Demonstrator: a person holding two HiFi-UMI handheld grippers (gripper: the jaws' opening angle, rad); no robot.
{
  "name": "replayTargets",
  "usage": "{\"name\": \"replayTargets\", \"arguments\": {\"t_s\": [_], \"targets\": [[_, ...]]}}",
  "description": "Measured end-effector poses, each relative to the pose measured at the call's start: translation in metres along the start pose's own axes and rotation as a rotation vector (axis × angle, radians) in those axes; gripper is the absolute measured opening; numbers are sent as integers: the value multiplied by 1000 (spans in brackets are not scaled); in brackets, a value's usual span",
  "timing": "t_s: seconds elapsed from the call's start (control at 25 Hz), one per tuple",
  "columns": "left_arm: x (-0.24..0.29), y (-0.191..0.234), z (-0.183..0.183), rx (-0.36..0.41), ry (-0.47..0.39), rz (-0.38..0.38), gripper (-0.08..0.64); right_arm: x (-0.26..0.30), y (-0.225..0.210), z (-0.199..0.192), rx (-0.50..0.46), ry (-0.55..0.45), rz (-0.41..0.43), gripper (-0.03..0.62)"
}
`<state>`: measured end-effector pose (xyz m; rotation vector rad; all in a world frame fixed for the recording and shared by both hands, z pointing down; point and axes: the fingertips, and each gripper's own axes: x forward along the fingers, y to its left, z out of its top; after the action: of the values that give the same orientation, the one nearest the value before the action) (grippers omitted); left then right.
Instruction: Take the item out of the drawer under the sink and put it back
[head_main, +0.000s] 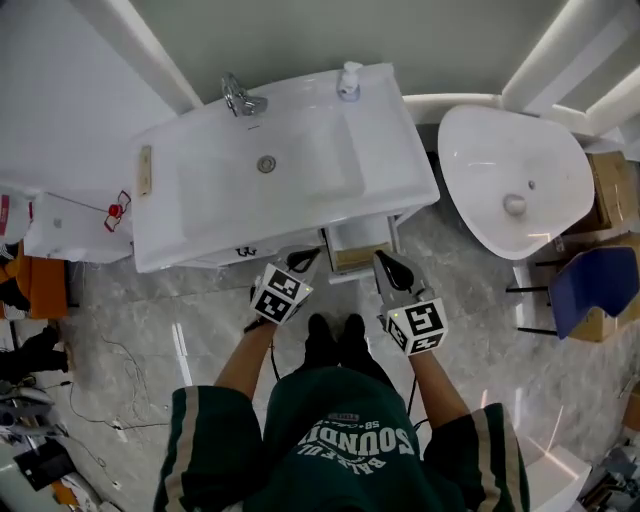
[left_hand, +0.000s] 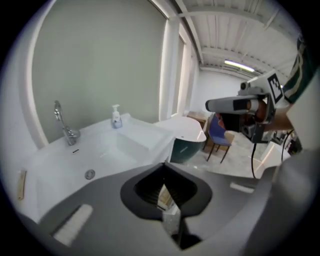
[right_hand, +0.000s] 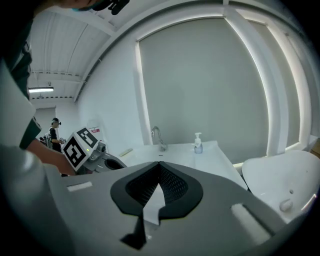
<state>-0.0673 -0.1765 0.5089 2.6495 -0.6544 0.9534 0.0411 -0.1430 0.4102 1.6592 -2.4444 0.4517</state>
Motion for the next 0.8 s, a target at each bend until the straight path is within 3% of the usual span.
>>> {"name": "replayTargets", "arguments": {"t_s": [0.28,0.56,0.8], "targets": [[-104,46,36,-106,-246,203,49,20,38,68,-84,-87,91,2],[-183,63,50,-89,-354,341,49,25,78,95,-148,-137,150,2],[-208,66,49,-99,-399,373,51,21,93,101,-168,-165,145,2]]}}
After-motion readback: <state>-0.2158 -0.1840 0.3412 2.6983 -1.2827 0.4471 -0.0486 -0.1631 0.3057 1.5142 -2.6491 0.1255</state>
